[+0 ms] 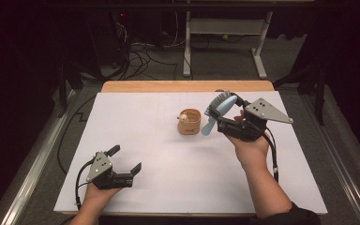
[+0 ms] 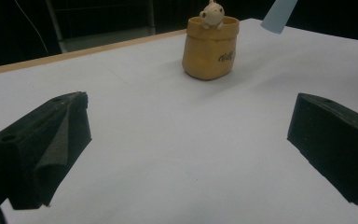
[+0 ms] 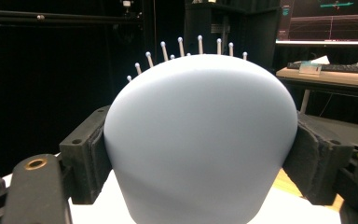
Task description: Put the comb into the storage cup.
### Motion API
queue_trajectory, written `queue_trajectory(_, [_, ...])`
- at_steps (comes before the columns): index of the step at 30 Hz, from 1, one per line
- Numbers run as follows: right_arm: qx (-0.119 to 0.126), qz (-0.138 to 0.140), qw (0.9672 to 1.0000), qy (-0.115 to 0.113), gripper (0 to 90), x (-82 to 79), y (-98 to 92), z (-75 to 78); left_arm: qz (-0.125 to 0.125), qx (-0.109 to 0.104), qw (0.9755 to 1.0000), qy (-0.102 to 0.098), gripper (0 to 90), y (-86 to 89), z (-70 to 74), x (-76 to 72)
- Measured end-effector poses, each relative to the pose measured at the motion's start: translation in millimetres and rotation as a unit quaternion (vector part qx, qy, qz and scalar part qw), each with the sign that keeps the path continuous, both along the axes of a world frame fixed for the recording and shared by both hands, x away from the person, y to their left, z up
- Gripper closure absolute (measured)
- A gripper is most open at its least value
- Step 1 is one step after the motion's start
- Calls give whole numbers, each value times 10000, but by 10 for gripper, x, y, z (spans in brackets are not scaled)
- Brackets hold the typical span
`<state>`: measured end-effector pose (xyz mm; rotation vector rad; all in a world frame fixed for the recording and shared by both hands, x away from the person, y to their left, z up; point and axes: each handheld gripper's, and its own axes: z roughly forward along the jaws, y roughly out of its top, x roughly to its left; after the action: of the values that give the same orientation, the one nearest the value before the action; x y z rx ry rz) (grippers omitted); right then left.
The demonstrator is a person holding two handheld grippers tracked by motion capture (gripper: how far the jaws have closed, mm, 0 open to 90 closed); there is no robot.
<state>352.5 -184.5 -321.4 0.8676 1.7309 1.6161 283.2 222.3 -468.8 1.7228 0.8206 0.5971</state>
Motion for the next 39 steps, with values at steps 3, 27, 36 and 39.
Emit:
queue_trajectory(3, [-1, 4, 10000, -37, 207, 13, 16, 47, -25, 29, 10000, -2, 4, -6, -1, -4])
queue_trajectory(27, [11, 24, 9999, -123, 206, 294, 290, 212, -55, 44, 10000, -71, 4, -8, 12, -27])
queue_trajectory(36, [-24, 13, 9999, -138, 207, 381, 371, 230, -56, 36, 9999, -79, 4, 0, 16, -28])
queue_trajectory(39, [-40, -9, 9999, -147, 207, 413, 395, 236, -56, 25, 10000, -66, 4, 0, 14, -29])
